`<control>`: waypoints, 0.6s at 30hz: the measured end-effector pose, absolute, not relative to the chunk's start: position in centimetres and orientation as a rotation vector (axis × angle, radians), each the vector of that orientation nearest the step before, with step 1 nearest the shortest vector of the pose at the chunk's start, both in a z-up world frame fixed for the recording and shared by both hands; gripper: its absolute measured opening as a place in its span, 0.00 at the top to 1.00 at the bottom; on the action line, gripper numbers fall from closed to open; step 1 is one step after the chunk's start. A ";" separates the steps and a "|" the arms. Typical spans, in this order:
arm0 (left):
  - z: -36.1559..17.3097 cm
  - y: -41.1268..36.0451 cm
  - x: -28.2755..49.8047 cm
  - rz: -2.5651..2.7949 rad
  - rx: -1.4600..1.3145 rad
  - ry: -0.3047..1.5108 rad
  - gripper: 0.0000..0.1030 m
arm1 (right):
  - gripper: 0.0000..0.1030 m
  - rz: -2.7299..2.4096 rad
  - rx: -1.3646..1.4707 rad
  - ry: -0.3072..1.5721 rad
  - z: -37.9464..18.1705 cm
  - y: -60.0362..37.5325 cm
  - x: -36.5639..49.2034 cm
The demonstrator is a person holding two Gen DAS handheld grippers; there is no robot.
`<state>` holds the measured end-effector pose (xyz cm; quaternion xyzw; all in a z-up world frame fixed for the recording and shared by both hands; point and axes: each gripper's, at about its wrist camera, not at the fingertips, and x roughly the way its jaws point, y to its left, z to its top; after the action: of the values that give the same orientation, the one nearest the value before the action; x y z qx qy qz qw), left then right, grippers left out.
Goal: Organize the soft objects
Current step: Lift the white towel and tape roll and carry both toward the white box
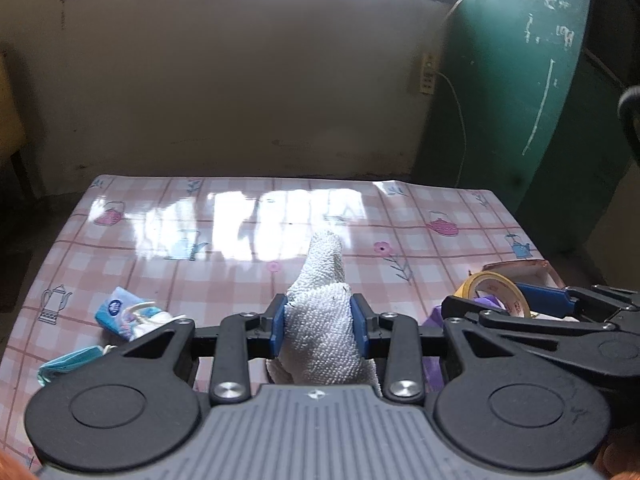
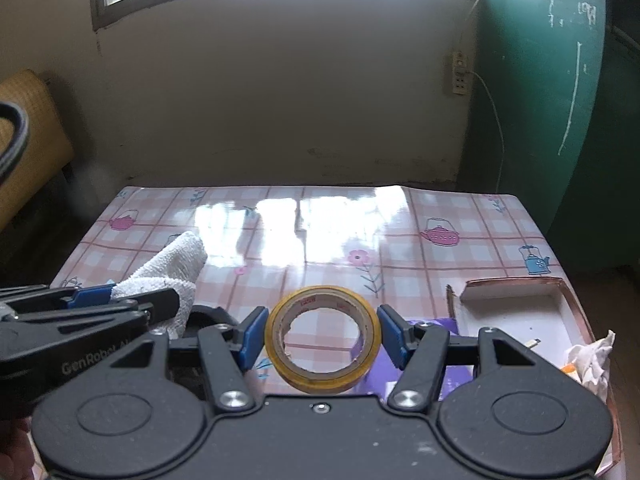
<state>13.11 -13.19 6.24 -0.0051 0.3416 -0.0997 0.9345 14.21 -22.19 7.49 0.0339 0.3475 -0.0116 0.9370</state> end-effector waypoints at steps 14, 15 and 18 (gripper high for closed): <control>5.9 -16.9 13.0 -0.264 0.017 0.704 0.65 | 0.31 -0.079 0.099 0.707 7.6 -26.3 13.3; 5.9 -17.2 13.0 -0.269 0.020 0.703 0.65 | 0.31 -0.084 0.100 0.706 7.6 -26.6 13.3; 5.8 -18.0 12.9 -0.281 0.029 0.703 0.65 | 0.31 -0.094 0.105 0.706 7.6 -27.5 13.0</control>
<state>12.92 -18.02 5.85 0.0140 0.3430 -0.1371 0.9292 12.96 -27.53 7.64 0.0514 0.3454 -0.0461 0.9359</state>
